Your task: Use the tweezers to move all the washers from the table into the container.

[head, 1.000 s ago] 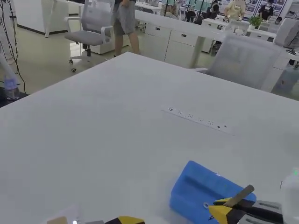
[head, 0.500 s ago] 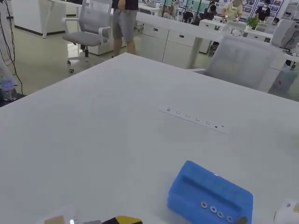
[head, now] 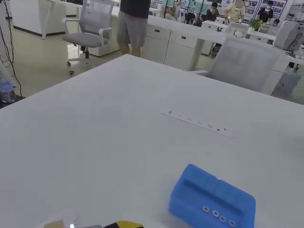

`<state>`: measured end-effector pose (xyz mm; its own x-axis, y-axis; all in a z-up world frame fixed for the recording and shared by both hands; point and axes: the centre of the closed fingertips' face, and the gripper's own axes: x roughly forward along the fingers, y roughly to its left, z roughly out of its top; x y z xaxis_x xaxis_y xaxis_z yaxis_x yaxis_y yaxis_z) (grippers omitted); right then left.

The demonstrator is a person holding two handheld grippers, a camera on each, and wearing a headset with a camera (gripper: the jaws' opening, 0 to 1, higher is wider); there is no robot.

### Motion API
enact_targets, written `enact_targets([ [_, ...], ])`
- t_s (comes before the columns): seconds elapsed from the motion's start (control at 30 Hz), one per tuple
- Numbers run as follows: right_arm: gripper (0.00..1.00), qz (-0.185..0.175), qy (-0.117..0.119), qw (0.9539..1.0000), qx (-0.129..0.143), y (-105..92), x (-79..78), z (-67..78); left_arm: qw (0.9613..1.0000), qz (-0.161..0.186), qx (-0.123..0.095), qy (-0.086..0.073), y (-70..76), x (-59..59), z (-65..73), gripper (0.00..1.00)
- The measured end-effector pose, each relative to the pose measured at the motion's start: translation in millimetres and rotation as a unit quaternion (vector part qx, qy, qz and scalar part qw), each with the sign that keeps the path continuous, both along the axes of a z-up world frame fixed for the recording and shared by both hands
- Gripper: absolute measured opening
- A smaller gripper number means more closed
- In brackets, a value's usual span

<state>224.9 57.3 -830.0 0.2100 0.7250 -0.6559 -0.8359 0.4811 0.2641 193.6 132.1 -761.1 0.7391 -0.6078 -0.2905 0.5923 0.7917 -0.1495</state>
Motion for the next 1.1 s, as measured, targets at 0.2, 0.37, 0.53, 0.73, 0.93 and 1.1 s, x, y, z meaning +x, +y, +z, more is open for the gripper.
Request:
enact_targets([
  [0.2, 0.06, 0.019, -0.005, 0.9995, -0.026, -3.8, -5.5, -6.7, 1.0, -0.002, 0.001, 0.0, -1.2, -0.4, 0.4, 0.43],
  [0.37, 0.06, 0.024, -0.008, 0.9994, -0.022, 0.9, -10.8, -7.4, 1.0, -0.002, 0.001, 0.0, -1.5, -0.3, 0.9, 0.43],
  [0.53, 0.06, 0.042, -0.036, 0.9979, -0.035, 3.7, -14.4, -7.7, 1.0, -0.002, 0.002, 0.001, -1.2, -0.4, 0.4, 0.43],
  [0.73, 0.05, 0.073, -0.073, 0.9932, -0.053, 1.0, -18.4, -9.3, 1.0, -0.002, 0.002, 0.0, -0.6, -0.5, 0.3, 0.43],
  [0.93, 0.04, 0.054, -0.049, 0.9967, -0.038, 2.5, -21.3, -8.2, 1.0, -0.001, 0.002, -0.002, -0.2, -0.4, 0.8, 0.42],
  [1.1, 0.05, 0.051, -0.048, 0.9972, -0.024, 8.9, -17.4, 0.6, 1.0, 0.002, 0.001, -0.003, 0.8, 0.0, 1.1, 0.43],
])
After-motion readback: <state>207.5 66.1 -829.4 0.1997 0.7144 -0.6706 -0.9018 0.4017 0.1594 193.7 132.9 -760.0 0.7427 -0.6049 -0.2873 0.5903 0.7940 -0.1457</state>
